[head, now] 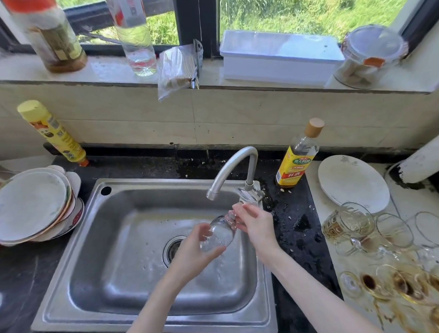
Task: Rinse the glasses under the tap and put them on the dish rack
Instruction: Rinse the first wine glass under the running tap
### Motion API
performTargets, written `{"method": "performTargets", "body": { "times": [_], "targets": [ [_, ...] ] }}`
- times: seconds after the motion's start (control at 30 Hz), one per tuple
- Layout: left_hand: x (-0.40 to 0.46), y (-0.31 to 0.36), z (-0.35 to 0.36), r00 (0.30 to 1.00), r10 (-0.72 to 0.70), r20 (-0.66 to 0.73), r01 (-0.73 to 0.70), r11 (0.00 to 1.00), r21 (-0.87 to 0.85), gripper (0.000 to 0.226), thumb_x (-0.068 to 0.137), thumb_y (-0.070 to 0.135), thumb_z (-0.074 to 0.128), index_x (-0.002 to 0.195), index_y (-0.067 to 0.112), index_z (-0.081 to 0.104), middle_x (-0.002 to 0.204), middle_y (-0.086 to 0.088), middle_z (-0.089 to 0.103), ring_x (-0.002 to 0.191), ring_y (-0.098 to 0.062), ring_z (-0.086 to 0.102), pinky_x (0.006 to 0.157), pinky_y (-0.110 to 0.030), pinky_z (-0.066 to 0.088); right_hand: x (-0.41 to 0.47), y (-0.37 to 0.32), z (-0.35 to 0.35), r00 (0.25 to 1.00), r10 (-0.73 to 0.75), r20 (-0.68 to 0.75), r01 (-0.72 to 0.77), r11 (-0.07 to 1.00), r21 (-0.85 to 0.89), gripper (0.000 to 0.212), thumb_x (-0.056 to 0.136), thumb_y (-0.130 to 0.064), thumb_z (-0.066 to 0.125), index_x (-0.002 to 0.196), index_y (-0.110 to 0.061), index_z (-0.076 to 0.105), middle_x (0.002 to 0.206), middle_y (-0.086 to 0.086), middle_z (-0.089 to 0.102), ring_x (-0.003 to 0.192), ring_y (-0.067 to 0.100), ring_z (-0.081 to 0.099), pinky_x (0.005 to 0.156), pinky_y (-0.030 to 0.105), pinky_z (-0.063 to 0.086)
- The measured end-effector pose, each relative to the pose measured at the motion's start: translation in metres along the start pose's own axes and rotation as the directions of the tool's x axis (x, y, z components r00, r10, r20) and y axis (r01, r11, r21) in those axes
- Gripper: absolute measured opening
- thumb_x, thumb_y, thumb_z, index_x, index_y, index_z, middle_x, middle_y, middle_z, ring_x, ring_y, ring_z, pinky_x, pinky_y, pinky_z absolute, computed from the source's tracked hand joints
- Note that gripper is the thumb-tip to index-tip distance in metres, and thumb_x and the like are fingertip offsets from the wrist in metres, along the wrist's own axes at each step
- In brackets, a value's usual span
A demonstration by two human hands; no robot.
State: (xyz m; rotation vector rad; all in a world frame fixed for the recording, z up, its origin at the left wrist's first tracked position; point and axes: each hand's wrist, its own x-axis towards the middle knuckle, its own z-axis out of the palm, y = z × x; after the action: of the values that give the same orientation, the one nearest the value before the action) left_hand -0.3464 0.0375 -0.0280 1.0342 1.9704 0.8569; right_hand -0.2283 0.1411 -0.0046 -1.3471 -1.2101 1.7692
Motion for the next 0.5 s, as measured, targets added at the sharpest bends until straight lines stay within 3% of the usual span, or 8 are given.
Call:
{"method": "performTargets", "body": {
  "times": [0.1,0.27,0.37,0.5],
  "targets": [
    [-0.005,0.002,-0.001,0.998,0.059,-0.012,-0.058,0.994,0.096,0.063,0.073,0.037,0.076,0.126,0.023,0.044,0.104,0.015,0.054,0.098,0.001,0.051,0.082,-0.012,0.036,-0.007,-0.002,0.003,0.996,-0.064,0.061,0.064,0.998,-0.006,0.004,0.086,-0.018,0.066,0.085,-0.016,0.069,0.078,-0.001,0.072,0.078,0.011,0.069,0.076,0.022,0.055],
    [-0.015,0.0,0.0,0.988,0.122,-0.097,-0.116,0.991,0.066,0.06,0.071,0.033,0.079,0.122,0.025,0.047,0.106,0.013,0.055,0.102,-0.003,0.051,0.091,-0.021,0.039,-0.016,-0.002,-0.002,0.979,-0.137,0.15,0.157,0.979,-0.127,0.008,0.089,-0.021,0.062,0.09,-0.022,0.07,0.089,-0.003,0.072,0.089,0.009,0.067,0.08,0.015,0.05],
    [-0.018,0.002,0.002,0.984,0.146,-0.102,-0.14,0.988,0.067,0.055,0.071,0.032,0.079,0.113,0.033,0.044,0.105,0.016,0.055,0.104,-0.004,0.049,0.087,-0.015,0.035,-0.021,0.001,-0.006,0.978,-0.135,0.159,0.158,0.977,-0.146,0.011,0.091,-0.018,0.06,0.095,-0.023,0.069,0.091,-0.006,0.071,0.089,0.006,0.066,0.083,0.016,0.05],
    [-0.016,0.006,0.003,0.986,0.167,0.002,-0.164,0.967,0.196,0.06,0.075,0.04,0.073,0.125,0.025,0.043,0.11,0.015,0.053,0.109,-0.004,0.047,0.083,-0.01,0.031,-0.024,-0.001,-0.008,0.976,-0.151,0.158,0.184,0.957,-0.223,0.014,0.09,-0.015,0.061,0.1,-0.013,0.071,0.083,-0.01,0.07,0.084,0.008,0.066,0.085,0.022,0.052]
  ]
}}
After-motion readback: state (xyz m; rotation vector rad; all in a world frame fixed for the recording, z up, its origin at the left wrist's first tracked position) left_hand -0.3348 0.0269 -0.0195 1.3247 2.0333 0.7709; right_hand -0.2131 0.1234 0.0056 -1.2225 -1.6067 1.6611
